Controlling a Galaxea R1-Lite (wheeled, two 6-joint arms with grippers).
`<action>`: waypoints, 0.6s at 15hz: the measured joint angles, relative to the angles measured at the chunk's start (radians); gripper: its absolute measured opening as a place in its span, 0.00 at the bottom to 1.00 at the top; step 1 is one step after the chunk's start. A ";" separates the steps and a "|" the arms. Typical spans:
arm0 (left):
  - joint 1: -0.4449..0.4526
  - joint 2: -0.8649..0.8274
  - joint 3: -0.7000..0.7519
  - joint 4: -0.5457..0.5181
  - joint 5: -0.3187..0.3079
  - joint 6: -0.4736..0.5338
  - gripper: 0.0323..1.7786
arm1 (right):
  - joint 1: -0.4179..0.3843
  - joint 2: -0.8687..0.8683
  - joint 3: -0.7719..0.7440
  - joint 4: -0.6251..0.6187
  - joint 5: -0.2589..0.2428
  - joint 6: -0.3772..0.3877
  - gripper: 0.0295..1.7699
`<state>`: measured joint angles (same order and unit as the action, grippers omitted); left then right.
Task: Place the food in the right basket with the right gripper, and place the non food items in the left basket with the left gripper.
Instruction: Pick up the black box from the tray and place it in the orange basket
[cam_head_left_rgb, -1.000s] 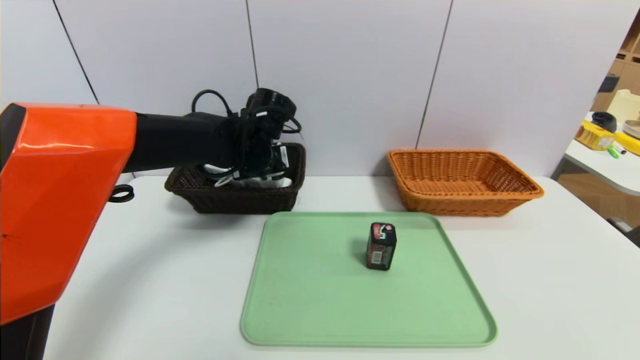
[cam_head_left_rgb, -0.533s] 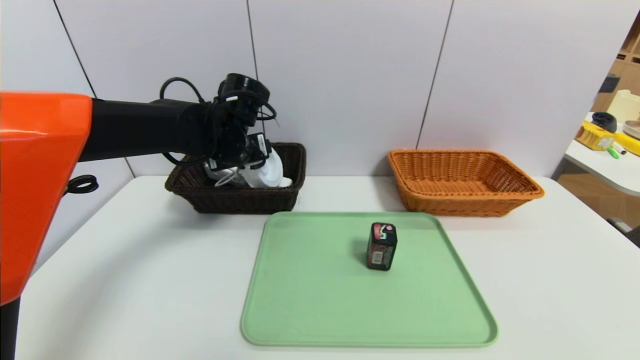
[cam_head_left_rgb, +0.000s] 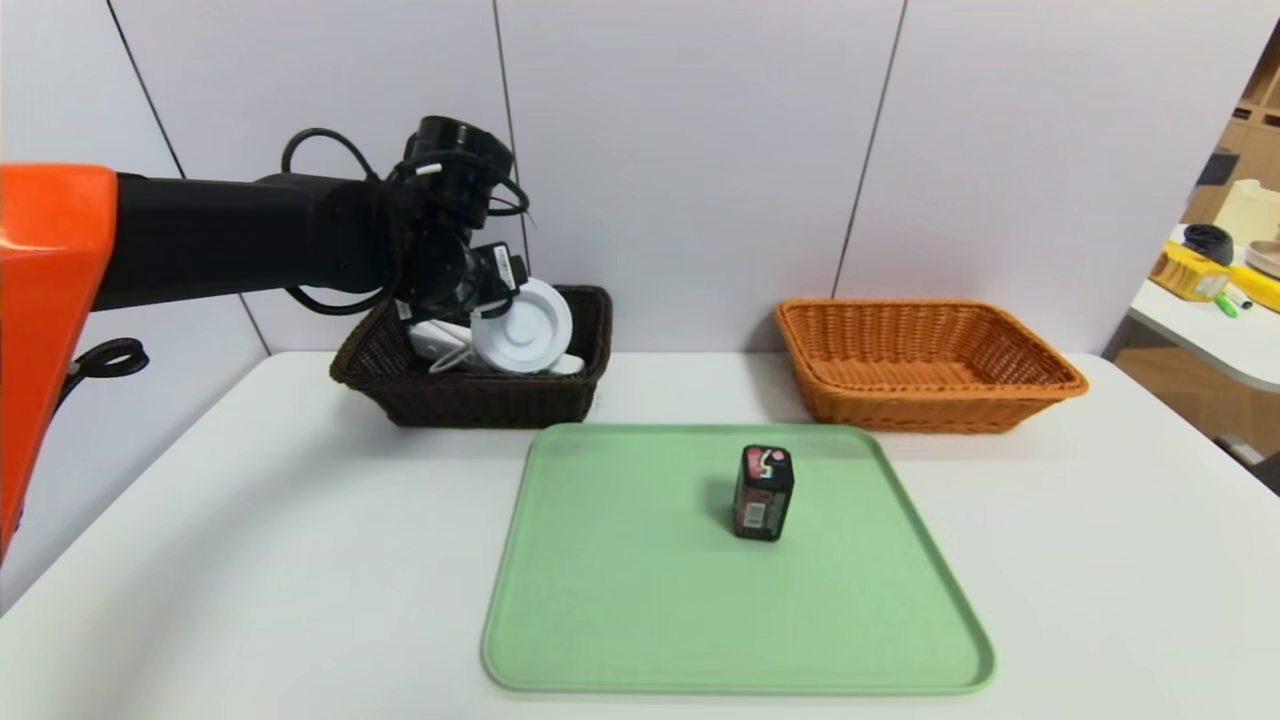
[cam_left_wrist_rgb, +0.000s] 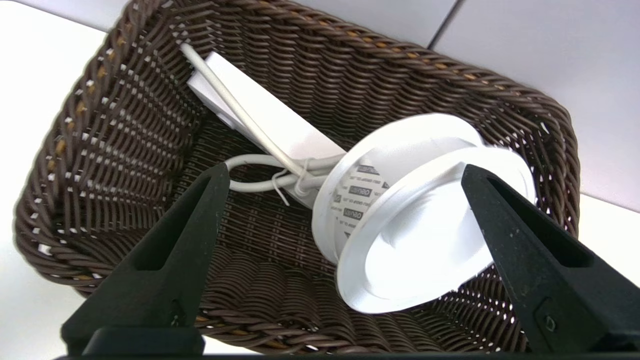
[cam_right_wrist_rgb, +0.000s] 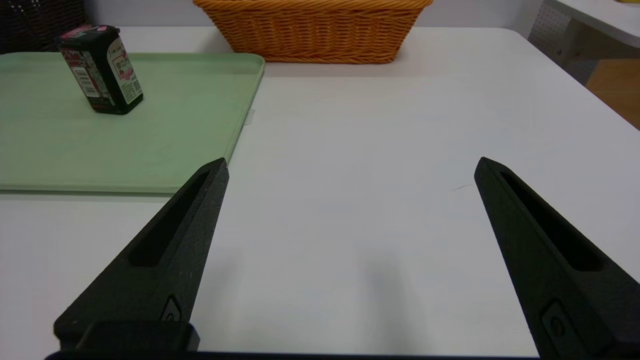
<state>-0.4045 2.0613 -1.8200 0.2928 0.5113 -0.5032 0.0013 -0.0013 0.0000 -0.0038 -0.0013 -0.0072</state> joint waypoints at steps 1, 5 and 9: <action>0.001 -0.005 0.001 0.002 0.000 0.000 0.93 | 0.000 0.000 0.000 0.000 0.000 0.001 0.96; -0.003 -0.046 0.019 0.007 0.000 0.000 0.94 | 0.000 0.000 0.000 0.000 0.000 0.000 0.96; -0.024 -0.086 0.029 0.007 0.000 0.005 0.95 | 0.000 0.000 0.000 0.000 0.000 0.001 0.96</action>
<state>-0.4285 1.9753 -1.7911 0.2996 0.5109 -0.4983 0.0013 -0.0013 0.0000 -0.0038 -0.0017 -0.0066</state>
